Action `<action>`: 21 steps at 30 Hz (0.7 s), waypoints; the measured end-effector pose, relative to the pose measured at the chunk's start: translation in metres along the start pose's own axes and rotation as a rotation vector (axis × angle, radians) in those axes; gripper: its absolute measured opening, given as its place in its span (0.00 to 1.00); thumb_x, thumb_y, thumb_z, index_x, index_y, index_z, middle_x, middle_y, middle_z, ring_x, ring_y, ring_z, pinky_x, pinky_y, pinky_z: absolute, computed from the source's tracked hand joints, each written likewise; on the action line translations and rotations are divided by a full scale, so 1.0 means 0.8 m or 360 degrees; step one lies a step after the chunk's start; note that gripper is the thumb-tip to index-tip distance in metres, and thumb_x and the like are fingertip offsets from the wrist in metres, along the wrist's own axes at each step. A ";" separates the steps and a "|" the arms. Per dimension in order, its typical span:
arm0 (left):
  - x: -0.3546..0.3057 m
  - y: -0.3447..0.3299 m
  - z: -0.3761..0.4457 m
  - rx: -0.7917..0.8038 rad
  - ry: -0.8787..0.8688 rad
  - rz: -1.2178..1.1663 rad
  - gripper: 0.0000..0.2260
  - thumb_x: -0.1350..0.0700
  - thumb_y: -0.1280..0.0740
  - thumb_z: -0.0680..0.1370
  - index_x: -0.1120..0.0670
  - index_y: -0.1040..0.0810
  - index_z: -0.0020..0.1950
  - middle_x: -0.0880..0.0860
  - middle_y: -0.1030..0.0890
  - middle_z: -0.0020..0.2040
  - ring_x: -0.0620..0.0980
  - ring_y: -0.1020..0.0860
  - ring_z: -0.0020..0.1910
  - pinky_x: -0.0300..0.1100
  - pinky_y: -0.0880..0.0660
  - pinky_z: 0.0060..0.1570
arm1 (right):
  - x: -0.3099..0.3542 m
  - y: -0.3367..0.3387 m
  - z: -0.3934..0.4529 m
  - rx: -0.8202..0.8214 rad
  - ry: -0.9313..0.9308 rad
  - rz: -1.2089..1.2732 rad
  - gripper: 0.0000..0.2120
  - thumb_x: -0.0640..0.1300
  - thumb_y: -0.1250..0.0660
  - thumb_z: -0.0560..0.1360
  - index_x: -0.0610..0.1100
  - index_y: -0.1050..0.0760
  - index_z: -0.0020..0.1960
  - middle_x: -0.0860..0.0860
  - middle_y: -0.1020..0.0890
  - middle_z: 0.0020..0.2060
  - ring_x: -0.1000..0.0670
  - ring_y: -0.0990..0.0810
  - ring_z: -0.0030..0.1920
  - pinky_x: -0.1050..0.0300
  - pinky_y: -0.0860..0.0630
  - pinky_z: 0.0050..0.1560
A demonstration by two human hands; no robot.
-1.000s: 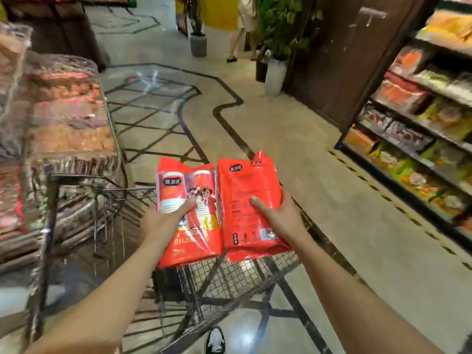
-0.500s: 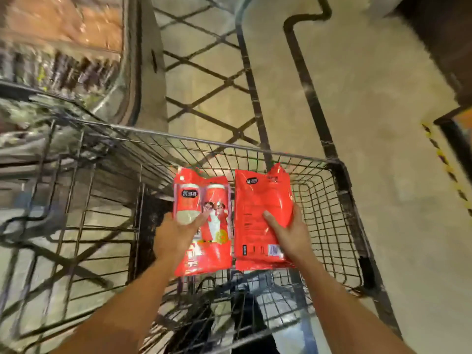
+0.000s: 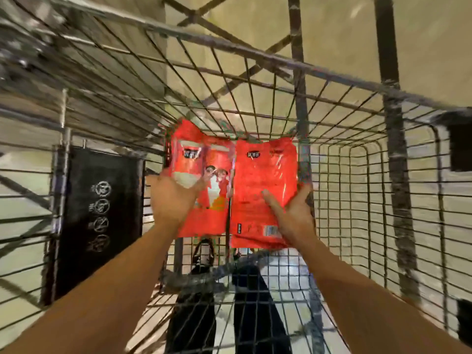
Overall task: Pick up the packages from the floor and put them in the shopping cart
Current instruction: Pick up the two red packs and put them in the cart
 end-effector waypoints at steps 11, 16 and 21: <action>0.017 0.024 -0.018 -0.0059 0.0110 0.0218 0.38 0.40 0.29 0.79 0.59 0.39 0.80 0.64 0.24 0.71 0.67 0.24 0.67 0.59 0.25 0.60 | 0.034 -0.018 -0.009 0.0140 0.0038 -0.0694 0.43 0.69 0.37 0.79 0.40 0.42 0.80 0.35 0.26 0.72 0.33 0.30 0.74 0.38 0.30 0.71; -0.057 0.090 -0.074 -0.0111 -0.0385 0.0517 0.27 0.45 0.31 0.80 0.57 0.29 0.75 0.59 0.22 0.69 0.63 0.24 0.67 0.58 0.25 0.60 | 0.151 0.018 -0.062 -0.0009 0.0534 -0.1290 0.42 0.68 0.48 0.83 0.42 0.54 0.86 0.37 0.43 0.83 0.33 0.43 0.82 0.37 0.41 0.79; -0.118 0.220 -0.152 -0.0344 -0.0702 0.0919 0.30 0.42 0.34 0.81 0.56 0.29 0.78 0.59 0.26 0.76 0.60 0.31 0.76 0.58 0.34 0.74 | 0.336 -0.003 -0.180 0.0045 0.1485 -0.1509 0.36 0.63 0.45 0.85 0.45 0.45 0.85 0.43 0.37 0.83 0.38 0.40 0.82 0.37 0.35 0.77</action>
Point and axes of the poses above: each hand's wrist, its own z-axis towards the middle knuckle, its own y-axis out of the back of the hand, x = y × z, the point moved 10 cm from there along z, towards the middle knuckle
